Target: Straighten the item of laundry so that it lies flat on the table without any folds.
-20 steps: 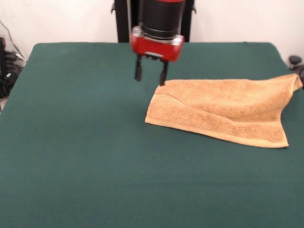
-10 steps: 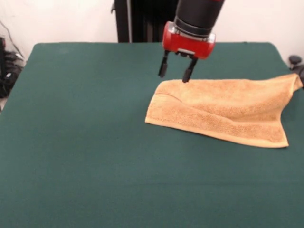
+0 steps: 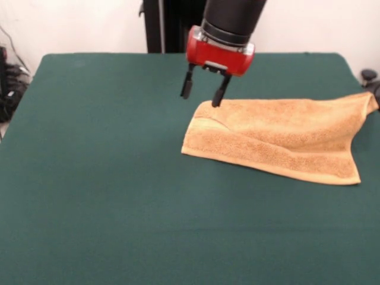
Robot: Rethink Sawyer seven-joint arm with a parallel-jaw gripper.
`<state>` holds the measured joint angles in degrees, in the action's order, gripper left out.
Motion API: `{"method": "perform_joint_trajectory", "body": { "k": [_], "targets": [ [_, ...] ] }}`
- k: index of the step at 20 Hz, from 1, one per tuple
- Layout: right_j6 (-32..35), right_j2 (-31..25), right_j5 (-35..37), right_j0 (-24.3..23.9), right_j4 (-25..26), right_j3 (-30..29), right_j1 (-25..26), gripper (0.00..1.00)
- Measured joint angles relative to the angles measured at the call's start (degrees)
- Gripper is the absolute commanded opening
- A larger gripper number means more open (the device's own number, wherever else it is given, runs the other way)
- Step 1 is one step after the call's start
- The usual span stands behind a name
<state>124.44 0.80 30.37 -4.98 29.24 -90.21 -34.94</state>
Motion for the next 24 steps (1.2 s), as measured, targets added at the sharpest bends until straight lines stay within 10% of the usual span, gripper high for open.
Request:
{"method": "perform_joint_trajectory", "body": {
  "k": [24],
  "targets": [
    [0.00, -2.45, 10.22, -8.80, -5.57, 0.05, 3.47, 1.00]
  ]
}}
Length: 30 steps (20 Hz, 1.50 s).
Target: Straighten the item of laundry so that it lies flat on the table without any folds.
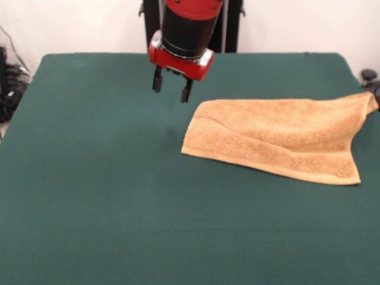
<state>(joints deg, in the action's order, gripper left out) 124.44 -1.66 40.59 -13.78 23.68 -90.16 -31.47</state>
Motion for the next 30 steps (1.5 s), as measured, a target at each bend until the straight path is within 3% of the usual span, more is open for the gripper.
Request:
{"method": "perform_joint_trajectory", "body": {
  "k": [21, 30],
  "targets": [
    [0.00, -4.40, 0.50, 0.22, -3.11, -0.12, 0.56, 1.00],
    [0.00, -5.37, -4.18, 0.32, -3.09, -0.11, 2.55, 1.00]
  ]
}}
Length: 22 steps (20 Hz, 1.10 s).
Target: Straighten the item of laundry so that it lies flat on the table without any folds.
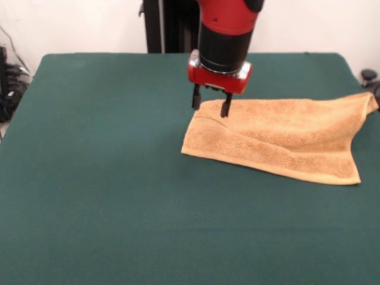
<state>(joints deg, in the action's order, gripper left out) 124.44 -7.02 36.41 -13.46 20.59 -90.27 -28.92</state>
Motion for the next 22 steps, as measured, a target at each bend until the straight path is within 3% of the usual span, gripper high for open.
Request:
{"method": "perform_joint_trajectory", "body": {
  "k": [8, 22],
  "targets": [
    [0.00, -0.02, -0.89, -0.05, 0.23, 0.66, 4.66, 1.00],
    [-0.01, -0.71, -0.84, -2.16, 0.70, 1.89, 5.31, 1.00]
  ]
}}
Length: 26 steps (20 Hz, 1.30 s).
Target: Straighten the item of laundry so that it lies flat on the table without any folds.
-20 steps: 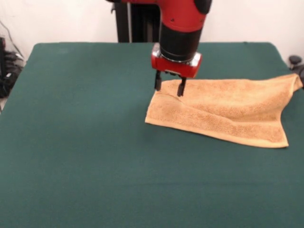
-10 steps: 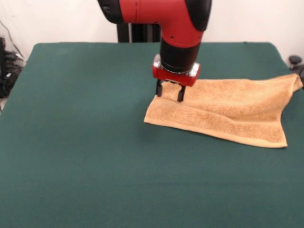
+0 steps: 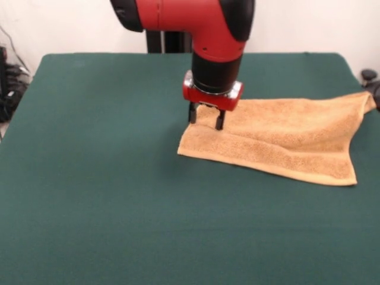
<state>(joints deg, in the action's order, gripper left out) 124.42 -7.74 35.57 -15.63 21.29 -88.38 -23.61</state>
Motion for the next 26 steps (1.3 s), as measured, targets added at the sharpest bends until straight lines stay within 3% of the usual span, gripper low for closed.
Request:
{"method": "perform_joint_trajectory", "body": {
  "k": [26],
  "targets": [
    [-0.02, -8.55, 2.57, -11.20, 5.81, -0.99, -1.77, 1.00]
  ]
}}
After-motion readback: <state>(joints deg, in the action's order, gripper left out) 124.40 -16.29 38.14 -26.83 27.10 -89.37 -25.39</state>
